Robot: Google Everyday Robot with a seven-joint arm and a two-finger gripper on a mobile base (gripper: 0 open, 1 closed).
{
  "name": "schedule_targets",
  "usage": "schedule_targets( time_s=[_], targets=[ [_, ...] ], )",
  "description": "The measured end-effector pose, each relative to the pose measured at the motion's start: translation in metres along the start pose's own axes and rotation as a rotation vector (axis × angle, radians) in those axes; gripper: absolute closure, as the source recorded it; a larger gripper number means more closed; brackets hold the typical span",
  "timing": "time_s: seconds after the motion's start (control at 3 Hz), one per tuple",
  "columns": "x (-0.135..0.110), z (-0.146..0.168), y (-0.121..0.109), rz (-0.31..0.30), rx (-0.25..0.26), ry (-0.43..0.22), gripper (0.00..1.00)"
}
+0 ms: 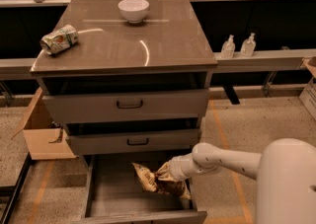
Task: Place brown chip bag into bottom drawer
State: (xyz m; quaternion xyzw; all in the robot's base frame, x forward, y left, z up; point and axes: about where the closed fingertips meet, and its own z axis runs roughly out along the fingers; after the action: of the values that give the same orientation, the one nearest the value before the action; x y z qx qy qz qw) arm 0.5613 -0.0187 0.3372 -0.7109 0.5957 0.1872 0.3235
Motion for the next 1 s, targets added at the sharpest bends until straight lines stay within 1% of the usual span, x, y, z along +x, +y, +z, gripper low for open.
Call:
schedule_targets(
  time_s=[0.33, 0.67, 1.0],
  targets=[
    [0.006, 0.004, -0.009, 0.005, 0.008, 0.000, 1.00],
    [0.008, 0.009, -0.004, 0.043, 0.020, -0.004, 1.00],
    [0.021, 0.025, -0.006, 0.073, 0.074, -0.007, 1.00]
  ],
)
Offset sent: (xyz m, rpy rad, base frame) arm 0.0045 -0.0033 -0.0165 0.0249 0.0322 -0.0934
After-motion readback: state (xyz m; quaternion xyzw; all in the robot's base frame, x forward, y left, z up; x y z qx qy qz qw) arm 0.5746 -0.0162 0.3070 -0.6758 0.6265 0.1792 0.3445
